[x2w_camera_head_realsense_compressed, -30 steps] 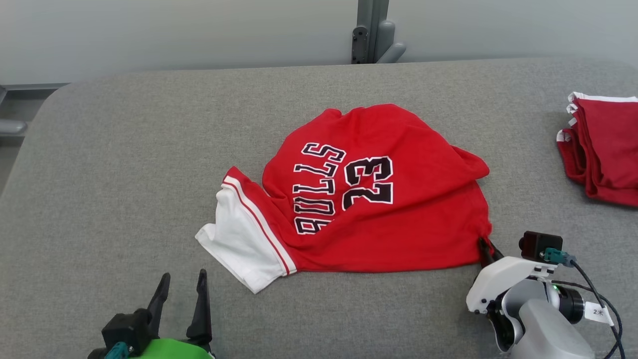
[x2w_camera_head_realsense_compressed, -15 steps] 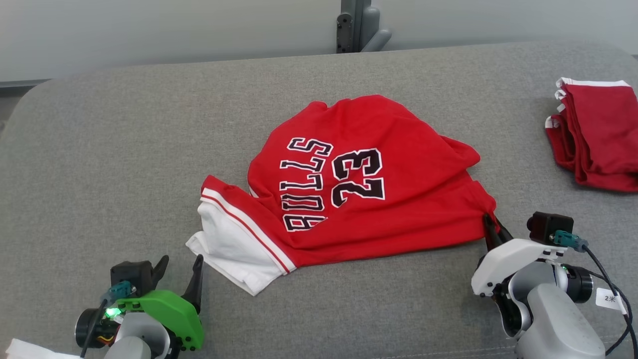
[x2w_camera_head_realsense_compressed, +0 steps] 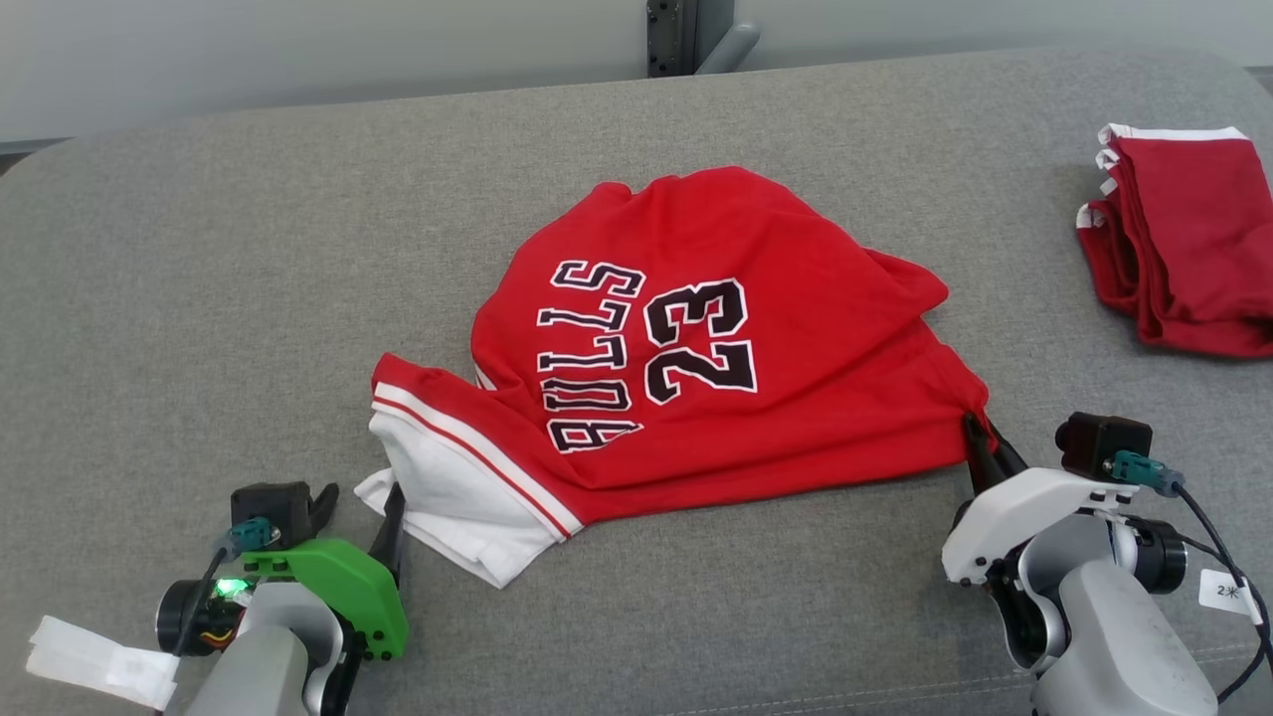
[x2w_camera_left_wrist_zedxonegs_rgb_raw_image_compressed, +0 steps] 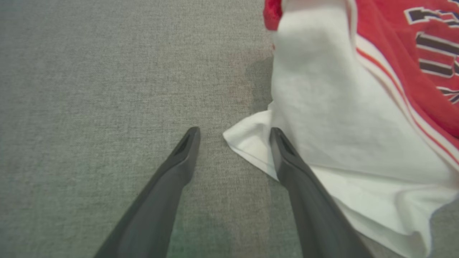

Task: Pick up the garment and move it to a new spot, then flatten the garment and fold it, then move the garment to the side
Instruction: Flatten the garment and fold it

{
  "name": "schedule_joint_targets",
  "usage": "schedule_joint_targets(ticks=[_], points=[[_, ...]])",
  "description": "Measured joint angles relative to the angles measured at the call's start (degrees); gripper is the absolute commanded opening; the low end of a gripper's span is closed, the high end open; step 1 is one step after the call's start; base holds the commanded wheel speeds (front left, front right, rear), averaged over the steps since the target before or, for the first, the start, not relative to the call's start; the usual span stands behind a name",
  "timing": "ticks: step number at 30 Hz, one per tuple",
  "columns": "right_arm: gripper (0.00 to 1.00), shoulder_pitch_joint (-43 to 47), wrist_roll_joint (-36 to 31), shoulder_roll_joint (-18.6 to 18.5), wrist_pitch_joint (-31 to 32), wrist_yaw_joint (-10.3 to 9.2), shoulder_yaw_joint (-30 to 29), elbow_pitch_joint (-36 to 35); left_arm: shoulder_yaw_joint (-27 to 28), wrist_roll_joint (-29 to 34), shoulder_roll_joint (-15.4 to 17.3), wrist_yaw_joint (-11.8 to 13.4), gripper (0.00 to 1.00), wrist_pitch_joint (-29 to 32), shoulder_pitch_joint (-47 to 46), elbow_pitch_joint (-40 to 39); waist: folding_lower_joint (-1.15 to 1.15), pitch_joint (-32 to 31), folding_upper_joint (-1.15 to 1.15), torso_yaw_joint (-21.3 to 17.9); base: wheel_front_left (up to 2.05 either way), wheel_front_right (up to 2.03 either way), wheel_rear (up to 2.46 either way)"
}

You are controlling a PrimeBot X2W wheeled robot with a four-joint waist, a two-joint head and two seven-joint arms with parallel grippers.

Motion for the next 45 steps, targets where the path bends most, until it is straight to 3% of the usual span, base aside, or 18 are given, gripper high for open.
schedule_joint_targets(ticks=[3,6,7,8,9,16,21,27,31,36,45], points=[[0.0,0.4,0.0,0.0,0.2,0.0,0.0,-0.8,-1.9,-1.3,0.0,0.0,0.49,-0.2,-1.1,1.2,0.0,0.1,0.0,0.0,0.0,0.0,0.0],[0.0,0.7,0.0,0.0,0.4,0.0,0.0,-1.4,-4.5,-2.3,0.1,0.0,0.23,-0.5,-1.6,1.9,0.0,0.1,0.0,-0.1,0.0,0.0,0.0],[0.0,0.7,0.1,0.0,0.5,0.0,0.0,-1.6,-5.4,-2.9,0.2,0.0,0.23,-0.6,-1.7,2.1,0.0,0.1,0.0,-0.1,0.0,0.0,0.0],[0.0,0.8,0.1,0.0,0.5,0.0,0.0,-1.7,-6.1,-3.4,0.3,0.0,0.02,-0.8,-1.7,2.2,0.0,0.1,0.0,-0.1,0.0,0.0,0.0],[0.0,0.8,0.1,0.0,0.5,0.0,0.0,-1.9,-6.8,-4.0,0.4,-0.1,0.0,-0.8,-1.8,2.3,0.0,0.1,0.0,-0.1,0.0,0.0,0.0],[0.0,1.3,1.0,0.0,0.3,0.0,-0.1,-2.5,-9.3,-9.1,1.6,-0.1,0.0,-3.5,-1.8,2.6,0.0,-0.3,0.0,-0.3,0.0,0.0,0.0],[0.0,1.9,3.7,0.0,-0.4,0.0,-0.5,-4.0,-8.7,-13.7,2.5,-0.1,0.0,-5.8,0.6,-2.1,0.0,-1.2,0.0,0.0,0.0,0.0,0.0],[0.0,3.9,10.0,0.0,-0.7,0.0,0.9,-9.3,-5.1,-19.2,4.4,-0.1,0.0,-6.8,6.2,-16.1,0.0,-3.3,0.0,0.4,0.0,0.0,0.0],[0.0,5.8,13.4,0.0,-0.6,-0.01,1.1,-14.6,-0.3,-19.4,5.0,-0.1,0.0,-6.9,10.5,-27.5,0.0,-5.2,0.0,0.6,0.0,0.0,0.0],[0.0,7.9,16.0,0.0,0.3,-0.02,1.4,-20.8,1.8,-19.4,5.1,0.5,0.0,-6.9,14.5,-37.7,0.0,-7.3,0.0,0.7,0.0,0.0,0.0],[0.0,10.1,19.8,0.0,3.3,-0.04,1.4,-35.8,4.7,-21.1,6.4,4.6,0.0,-4.4,16.0,-60.8,0.0,-11.6,0.0,-0.3,0.0,0.0,0.0]])
